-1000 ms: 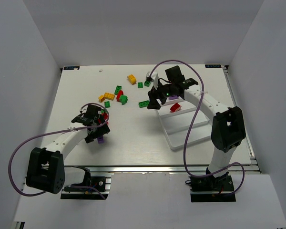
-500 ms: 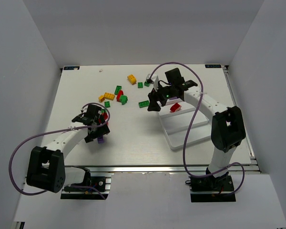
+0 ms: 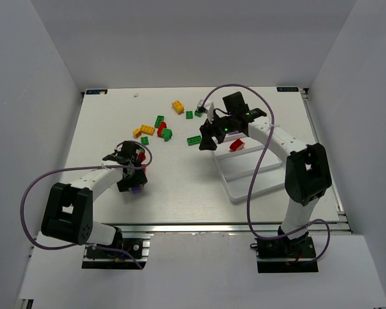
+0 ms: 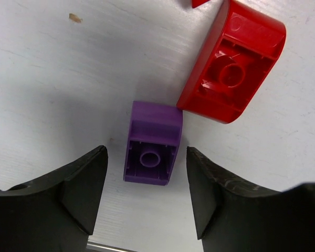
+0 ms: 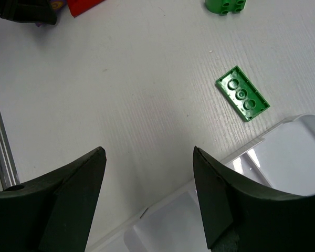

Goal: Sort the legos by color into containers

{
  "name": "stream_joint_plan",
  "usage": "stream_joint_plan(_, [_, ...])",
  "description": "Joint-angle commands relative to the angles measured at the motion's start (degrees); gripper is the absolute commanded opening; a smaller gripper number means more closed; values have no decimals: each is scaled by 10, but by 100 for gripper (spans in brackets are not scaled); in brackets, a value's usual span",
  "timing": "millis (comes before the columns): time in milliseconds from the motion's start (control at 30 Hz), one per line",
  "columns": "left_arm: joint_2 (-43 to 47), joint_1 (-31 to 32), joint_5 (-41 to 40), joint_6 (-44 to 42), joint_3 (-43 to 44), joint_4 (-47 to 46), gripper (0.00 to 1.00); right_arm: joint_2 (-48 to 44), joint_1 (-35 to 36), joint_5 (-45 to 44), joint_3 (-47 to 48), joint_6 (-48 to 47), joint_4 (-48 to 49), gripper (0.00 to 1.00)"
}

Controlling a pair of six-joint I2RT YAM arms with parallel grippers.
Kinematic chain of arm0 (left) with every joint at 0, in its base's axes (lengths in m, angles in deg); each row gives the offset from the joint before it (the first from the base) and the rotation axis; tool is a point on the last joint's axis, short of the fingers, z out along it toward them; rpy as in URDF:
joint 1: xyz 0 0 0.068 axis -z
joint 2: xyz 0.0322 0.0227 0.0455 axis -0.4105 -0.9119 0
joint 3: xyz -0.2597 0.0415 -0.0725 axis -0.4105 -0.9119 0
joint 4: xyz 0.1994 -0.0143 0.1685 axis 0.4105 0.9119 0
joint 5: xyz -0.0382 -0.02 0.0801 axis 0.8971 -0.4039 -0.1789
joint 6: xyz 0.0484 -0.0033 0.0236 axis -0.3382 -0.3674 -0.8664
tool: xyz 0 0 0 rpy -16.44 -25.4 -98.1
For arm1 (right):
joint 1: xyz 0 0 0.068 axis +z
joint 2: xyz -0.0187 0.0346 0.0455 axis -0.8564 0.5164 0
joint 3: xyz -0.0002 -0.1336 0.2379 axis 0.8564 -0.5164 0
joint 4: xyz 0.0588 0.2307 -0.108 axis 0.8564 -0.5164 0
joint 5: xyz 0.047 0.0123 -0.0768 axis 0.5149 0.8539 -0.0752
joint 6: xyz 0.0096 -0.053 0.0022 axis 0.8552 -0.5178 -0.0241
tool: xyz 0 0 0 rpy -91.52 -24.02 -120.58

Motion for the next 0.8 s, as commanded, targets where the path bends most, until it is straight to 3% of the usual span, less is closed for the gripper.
stream_joint_plan(0, [-2, 2, -4, -13, 3, -17, 70, -18, 2, 9, -2, 3, 11, 72])
stream_joint_plan(267, [1, 2, 8, -7, -15, -29, 57, -20, 2, 9, -1, 2, 12, 72])
stream_joint_plan(533, [45, 5, 33, -4, -14, -15, 28, -33, -1, 14, 4, 0, 10, 72])
stream_joint_plan(633, [86, 19, 70, -5, 1, -10, 12, -48, -12, 27, 6, 7, 12, 71])
stream_joint_plan(667, [108, 28, 80, -5, 7, -12, 10, -53, -23, 33, 4, 11, 16, 70])
stream_joint_plan(767, [136, 77, 111, 2, 38, -36, 6, -86, -51, 56, -6, 35, 44, 52])
